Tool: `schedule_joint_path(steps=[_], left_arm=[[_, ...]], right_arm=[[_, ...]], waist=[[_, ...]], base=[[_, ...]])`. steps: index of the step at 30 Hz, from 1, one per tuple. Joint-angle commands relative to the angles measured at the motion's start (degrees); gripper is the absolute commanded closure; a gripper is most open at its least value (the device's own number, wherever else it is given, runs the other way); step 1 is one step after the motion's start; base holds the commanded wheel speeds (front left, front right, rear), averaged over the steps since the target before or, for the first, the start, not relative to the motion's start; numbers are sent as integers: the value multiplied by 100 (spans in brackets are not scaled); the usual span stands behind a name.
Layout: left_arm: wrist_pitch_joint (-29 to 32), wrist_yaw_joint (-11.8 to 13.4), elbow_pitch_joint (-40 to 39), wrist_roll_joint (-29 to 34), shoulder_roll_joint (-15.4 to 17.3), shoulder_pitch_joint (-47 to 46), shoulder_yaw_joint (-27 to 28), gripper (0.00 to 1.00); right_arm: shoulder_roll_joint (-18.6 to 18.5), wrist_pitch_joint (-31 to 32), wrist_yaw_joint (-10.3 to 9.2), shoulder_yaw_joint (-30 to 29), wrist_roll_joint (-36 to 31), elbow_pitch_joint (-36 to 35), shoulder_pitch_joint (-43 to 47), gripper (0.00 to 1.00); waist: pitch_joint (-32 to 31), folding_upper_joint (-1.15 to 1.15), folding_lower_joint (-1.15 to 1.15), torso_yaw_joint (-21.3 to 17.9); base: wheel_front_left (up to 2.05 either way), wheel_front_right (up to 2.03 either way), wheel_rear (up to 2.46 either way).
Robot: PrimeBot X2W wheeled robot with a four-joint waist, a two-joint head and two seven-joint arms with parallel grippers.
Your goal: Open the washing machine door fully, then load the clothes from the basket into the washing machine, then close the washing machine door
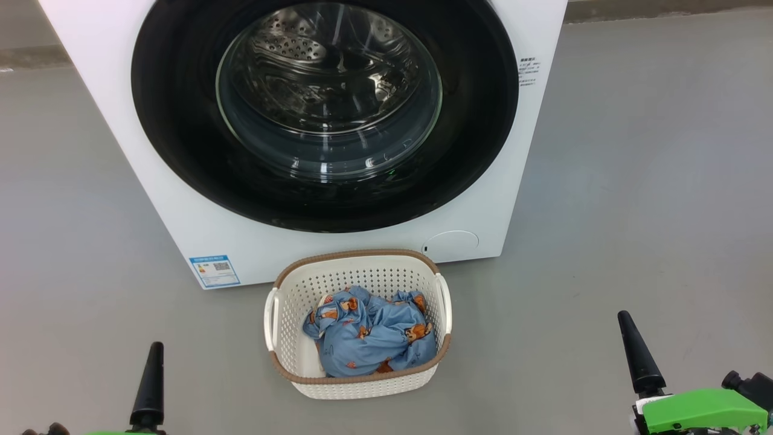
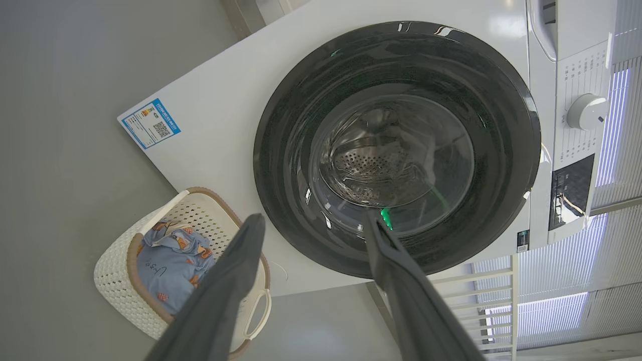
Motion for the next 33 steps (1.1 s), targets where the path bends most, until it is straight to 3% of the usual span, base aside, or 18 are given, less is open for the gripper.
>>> schedule_joint_path(steps=[1,33], left_arm=[[-79,-8,-204,224,153,-188,24,0],[-624,-14,-507,2325,416,-81,-190,0]], right_arm=[[-82,-83,-2,98,-288,-216,-245,0],[-14,-619,-4,208,-2913,-553,-155,0]], waist=[[-2,0,-1,2],[-38,0,-1,82]], base=[[0,0,0],[0,0,0]])
